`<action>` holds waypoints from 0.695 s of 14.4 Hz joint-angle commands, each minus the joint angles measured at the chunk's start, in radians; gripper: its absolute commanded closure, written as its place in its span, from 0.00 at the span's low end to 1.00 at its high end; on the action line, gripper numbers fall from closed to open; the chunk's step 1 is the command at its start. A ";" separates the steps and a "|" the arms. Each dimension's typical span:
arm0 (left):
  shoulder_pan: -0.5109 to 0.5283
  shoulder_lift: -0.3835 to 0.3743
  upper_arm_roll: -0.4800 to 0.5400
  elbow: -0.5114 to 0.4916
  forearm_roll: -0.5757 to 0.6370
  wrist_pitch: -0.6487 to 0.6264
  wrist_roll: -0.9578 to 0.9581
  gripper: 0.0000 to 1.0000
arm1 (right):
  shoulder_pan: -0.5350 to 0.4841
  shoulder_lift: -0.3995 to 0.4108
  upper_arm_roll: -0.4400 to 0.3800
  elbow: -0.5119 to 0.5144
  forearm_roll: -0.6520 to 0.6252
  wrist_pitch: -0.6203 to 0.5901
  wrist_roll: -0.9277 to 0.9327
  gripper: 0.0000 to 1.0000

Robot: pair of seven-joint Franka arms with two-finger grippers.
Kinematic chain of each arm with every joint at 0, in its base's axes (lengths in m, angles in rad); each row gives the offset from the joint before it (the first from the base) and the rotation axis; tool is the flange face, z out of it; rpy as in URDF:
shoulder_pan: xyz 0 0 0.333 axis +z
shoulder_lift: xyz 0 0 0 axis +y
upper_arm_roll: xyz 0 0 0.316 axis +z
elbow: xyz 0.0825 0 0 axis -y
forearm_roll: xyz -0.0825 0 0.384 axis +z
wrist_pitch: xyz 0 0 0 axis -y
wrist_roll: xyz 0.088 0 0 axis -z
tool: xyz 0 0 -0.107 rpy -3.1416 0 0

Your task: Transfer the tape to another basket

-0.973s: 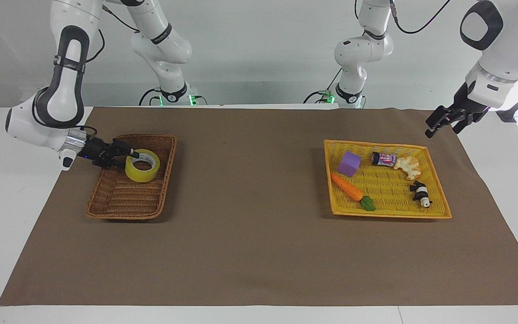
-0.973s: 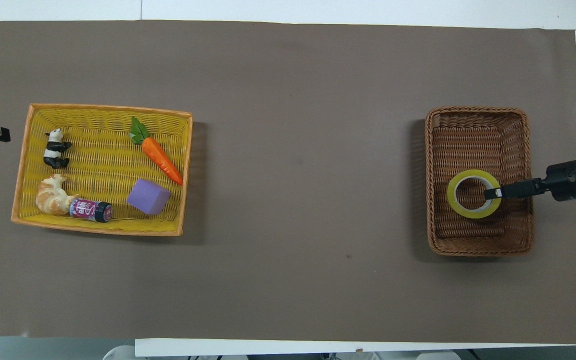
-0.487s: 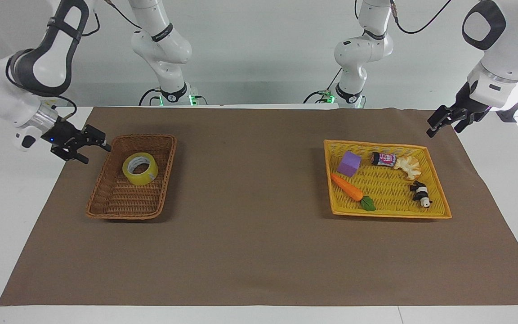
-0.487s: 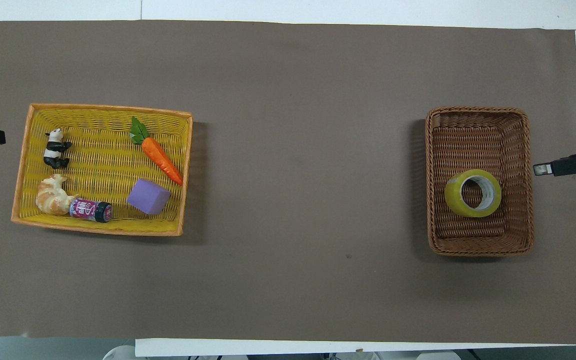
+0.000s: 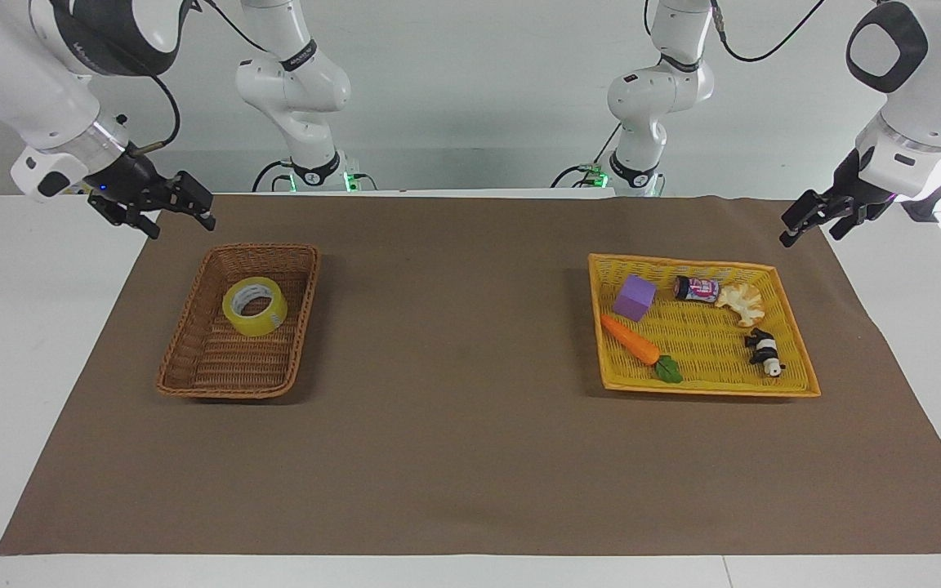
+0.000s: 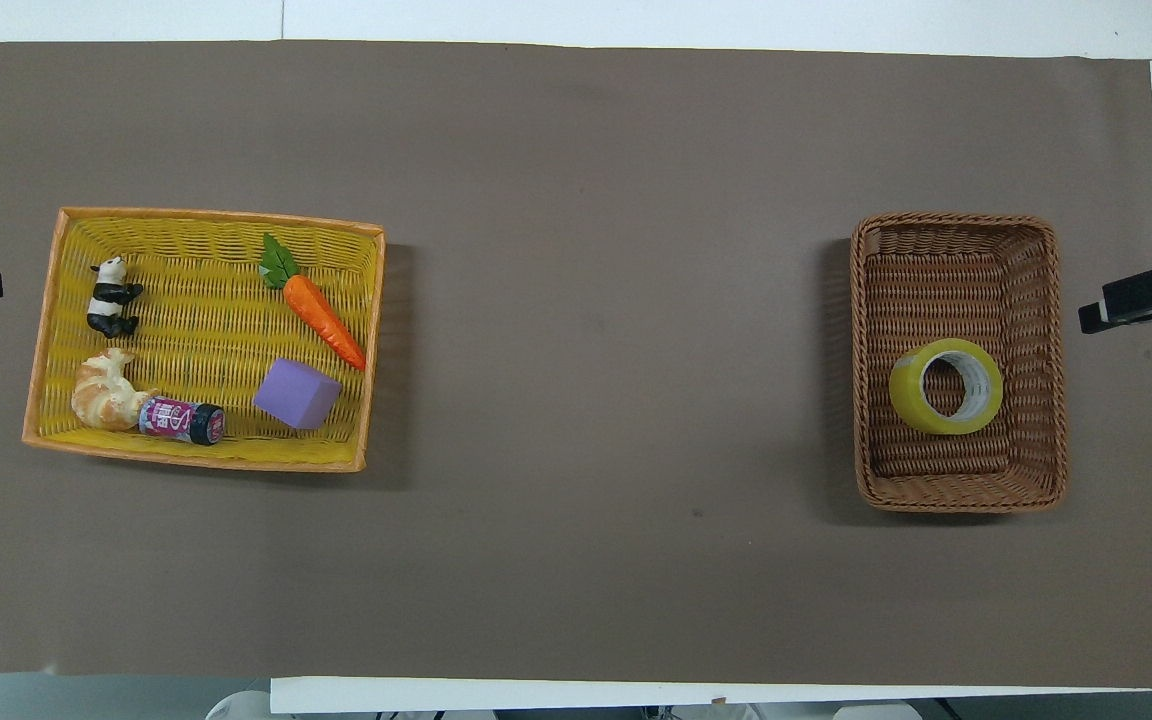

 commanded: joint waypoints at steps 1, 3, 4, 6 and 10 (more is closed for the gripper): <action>-0.002 -0.022 0.005 -0.009 0.033 -0.030 0.016 0.00 | -0.003 -0.007 -0.002 0.025 -0.071 -0.071 0.097 0.00; -0.004 -0.022 -0.002 0.000 0.038 -0.069 0.017 0.00 | 0.008 -0.011 0.000 0.035 -0.118 -0.063 0.093 0.00; -0.004 -0.022 -0.004 0.001 0.038 -0.070 0.019 0.00 | 0.003 -0.013 0.003 0.040 -0.115 -0.060 0.091 0.00; -0.013 -0.022 0.001 0.003 0.038 -0.086 0.020 0.00 | 0.011 -0.007 0.021 0.040 -0.115 -0.045 0.094 0.00; -0.034 -0.022 -0.005 0.003 0.036 -0.099 0.025 0.00 | 0.021 0.038 0.029 0.089 -0.123 -0.039 0.094 0.00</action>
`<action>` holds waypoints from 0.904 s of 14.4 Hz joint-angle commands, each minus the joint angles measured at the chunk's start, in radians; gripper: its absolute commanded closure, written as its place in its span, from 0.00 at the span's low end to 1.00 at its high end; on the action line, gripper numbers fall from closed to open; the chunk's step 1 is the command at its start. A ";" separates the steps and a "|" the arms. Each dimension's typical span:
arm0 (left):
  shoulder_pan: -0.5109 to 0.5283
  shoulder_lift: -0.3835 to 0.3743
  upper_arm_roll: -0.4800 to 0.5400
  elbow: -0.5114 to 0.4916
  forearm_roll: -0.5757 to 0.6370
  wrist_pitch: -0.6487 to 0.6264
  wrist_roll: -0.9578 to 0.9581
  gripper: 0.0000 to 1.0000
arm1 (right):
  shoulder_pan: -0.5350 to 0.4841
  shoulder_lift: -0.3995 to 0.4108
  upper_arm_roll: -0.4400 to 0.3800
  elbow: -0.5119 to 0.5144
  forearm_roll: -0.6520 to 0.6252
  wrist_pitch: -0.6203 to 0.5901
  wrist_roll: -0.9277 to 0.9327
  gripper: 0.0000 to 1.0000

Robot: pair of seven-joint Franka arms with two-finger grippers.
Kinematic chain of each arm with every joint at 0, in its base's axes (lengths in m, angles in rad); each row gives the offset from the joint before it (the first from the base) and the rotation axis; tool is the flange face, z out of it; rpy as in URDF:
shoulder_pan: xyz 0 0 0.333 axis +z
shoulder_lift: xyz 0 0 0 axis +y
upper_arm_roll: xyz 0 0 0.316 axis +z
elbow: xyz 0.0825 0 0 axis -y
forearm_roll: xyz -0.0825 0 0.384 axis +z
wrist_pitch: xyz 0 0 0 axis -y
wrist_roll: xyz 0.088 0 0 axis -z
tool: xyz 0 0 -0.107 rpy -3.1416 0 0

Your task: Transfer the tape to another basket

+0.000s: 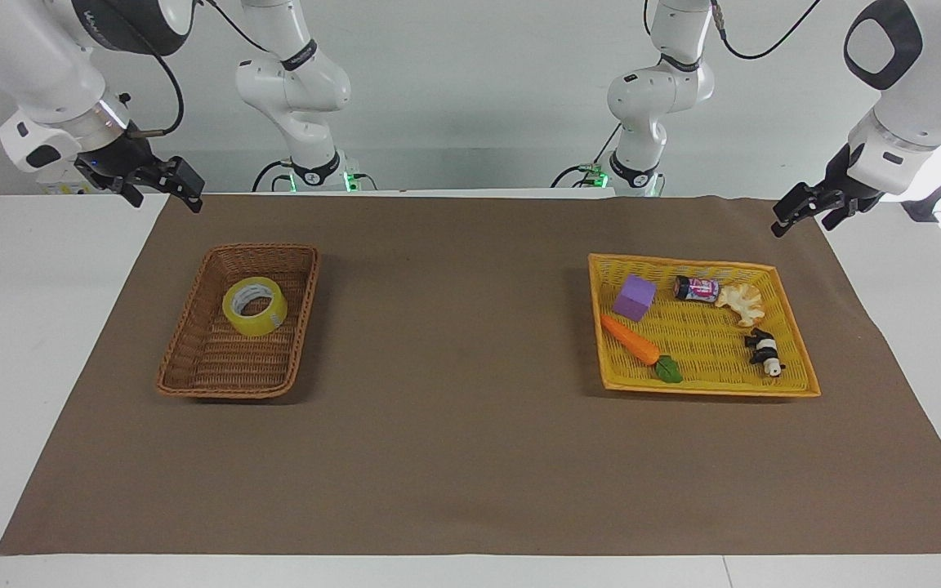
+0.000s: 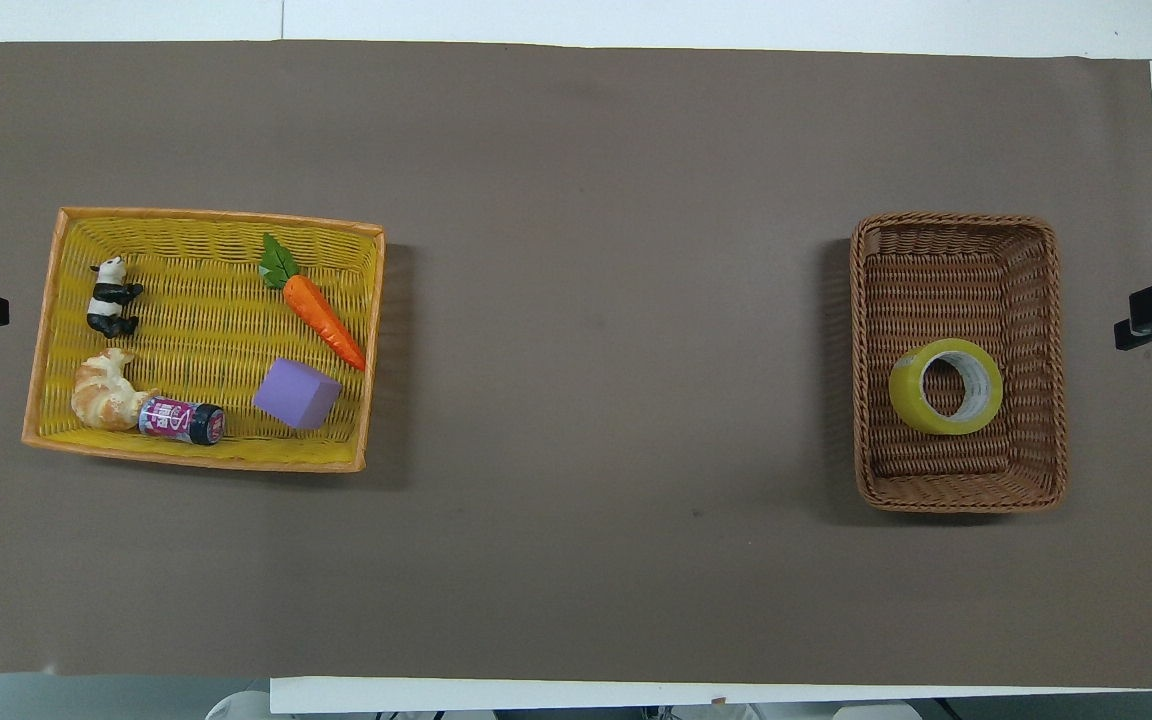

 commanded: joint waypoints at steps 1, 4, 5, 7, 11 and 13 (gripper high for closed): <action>-0.020 -0.013 0.001 0.001 0.017 -0.027 0.012 0.00 | 0.011 0.053 0.003 0.087 -0.023 -0.011 0.017 0.00; -0.035 -0.013 -0.003 0.010 0.016 -0.025 0.012 0.00 | 0.012 0.075 0.002 0.124 -0.021 -0.057 0.015 0.00; -0.037 -0.013 -0.003 0.009 0.016 -0.024 0.012 0.00 | 0.012 0.077 0.002 0.127 -0.018 -0.057 0.015 0.00; -0.035 -0.013 -0.003 0.004 0.016 -0.021 0.045 0.00 | 0.012 0.078 0.000 0.127 -0.015 -0.058 0.014 0.00; -0.029 -0.013 -0.003 0.006 0.017 -0.016 0.092 0.00 | 0.011 0.078 0.000 0.127 -0.015 -0.058 0.012 0.00; -0.023 -0.013 -0.002 -0.006 0.016 0.007 0.093 0.00 | 0.011 0.078 -0.001 0.127 -0.015 -0.058 0.012 0.00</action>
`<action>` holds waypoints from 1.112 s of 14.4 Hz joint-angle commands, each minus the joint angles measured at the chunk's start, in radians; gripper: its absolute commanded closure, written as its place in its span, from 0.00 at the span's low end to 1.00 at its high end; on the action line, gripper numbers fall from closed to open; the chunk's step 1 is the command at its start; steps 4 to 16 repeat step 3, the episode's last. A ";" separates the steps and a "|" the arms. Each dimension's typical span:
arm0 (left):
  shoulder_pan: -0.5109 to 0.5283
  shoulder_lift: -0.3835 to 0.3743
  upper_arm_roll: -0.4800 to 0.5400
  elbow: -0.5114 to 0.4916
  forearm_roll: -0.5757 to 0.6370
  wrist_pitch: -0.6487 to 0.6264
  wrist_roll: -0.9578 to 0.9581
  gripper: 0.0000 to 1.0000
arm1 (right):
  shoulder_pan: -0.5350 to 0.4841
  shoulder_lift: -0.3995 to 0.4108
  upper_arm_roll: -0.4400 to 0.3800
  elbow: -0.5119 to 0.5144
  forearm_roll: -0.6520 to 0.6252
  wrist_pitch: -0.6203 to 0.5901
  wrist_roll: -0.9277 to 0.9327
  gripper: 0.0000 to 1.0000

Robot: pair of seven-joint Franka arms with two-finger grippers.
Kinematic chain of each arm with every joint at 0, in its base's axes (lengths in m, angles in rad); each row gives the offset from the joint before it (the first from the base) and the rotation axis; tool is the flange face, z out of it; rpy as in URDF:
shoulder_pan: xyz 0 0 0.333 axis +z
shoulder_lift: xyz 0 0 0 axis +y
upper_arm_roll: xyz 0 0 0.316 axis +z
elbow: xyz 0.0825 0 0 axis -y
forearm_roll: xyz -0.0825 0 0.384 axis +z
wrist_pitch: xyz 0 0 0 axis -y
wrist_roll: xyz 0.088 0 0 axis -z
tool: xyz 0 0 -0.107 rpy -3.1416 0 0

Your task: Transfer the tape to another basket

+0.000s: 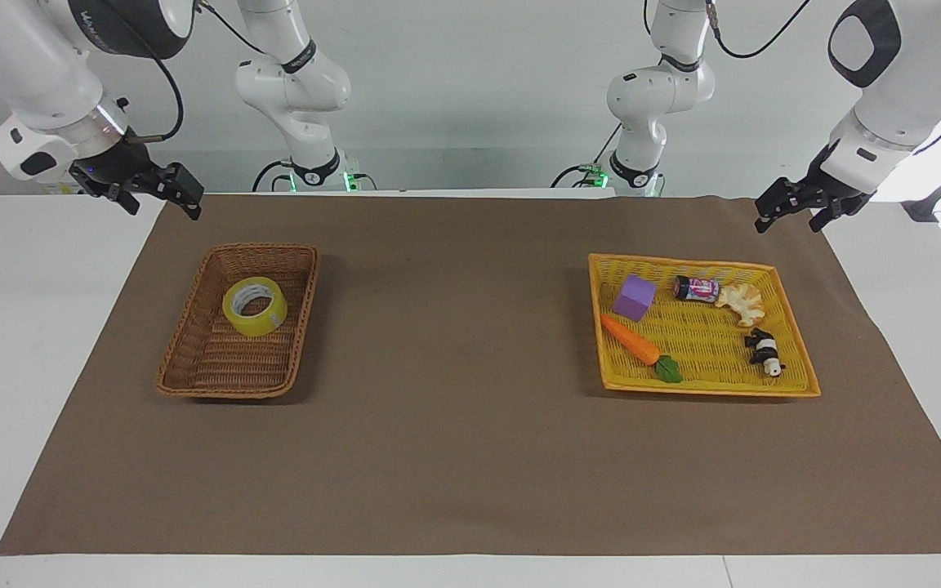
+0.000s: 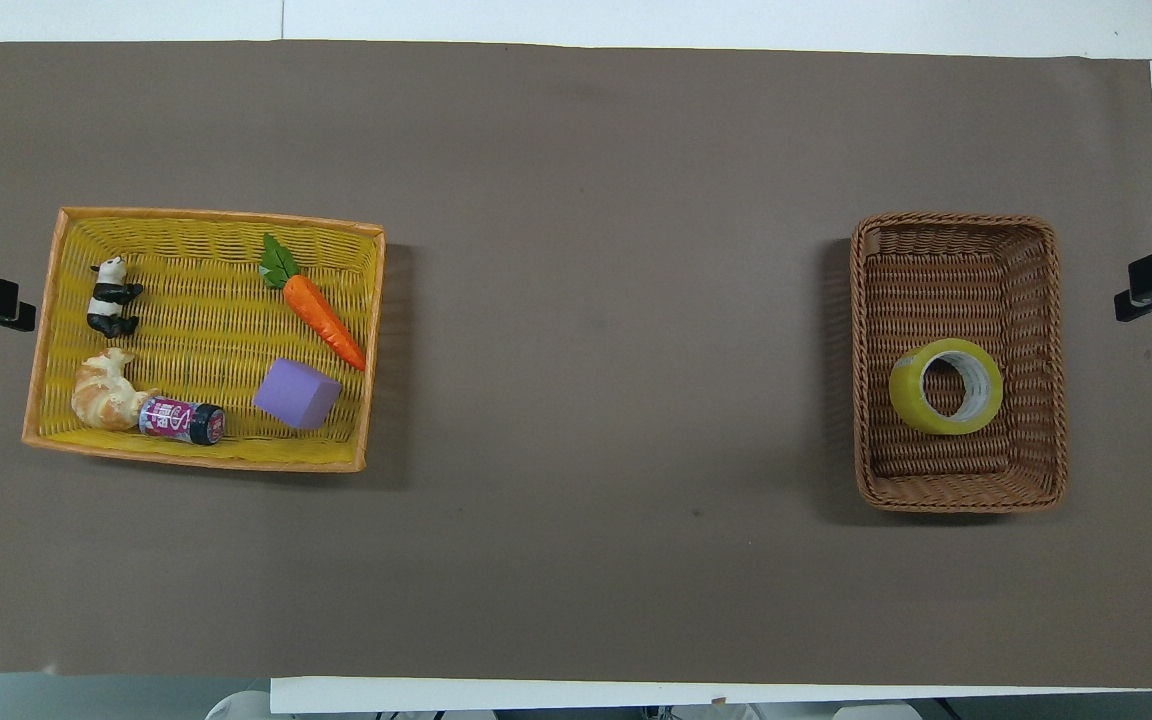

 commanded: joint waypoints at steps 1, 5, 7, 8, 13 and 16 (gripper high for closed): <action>0.004 -0.009 0.007 -0.004 0.017 0.022 0.017 0.00 | 0.003 0.015 -0.001 0.026 -0.011 -0.022 0.012 0.00; -0.001 -0.009 0.007 -0.007 0.017 0.014 0.017 0.00 | 0.003 0.013 -0.001 0.026 -0.011 -0.020 0.012 0.00; -0.001 -0.009 0.007 -0.007 0.017 0.014 0.017 0.00 | 0.003 0.013 -0.001 0.026 -0.011 -0.020 0.012 0.00; -0.001 -0.009 0.007 -0.007 0.017 0.014 0.017 0.00 | 0.003 0.013 -0.001 0.026 -0.011 -0.020 0.012 0.00; -0.001 -0.009 0.007 -0.007 0.017 0.014 0.017 0.00 | 0.003 0.013 -0.001 0.026 -0.011 -0.020 0.012 0.00; -0.001 -0.009 0.007 -0.007 0.017 0.014 0.017 0.00 | 0.003 0.013 -0.001 0.026 -0.011 -0.020 0.012 0.00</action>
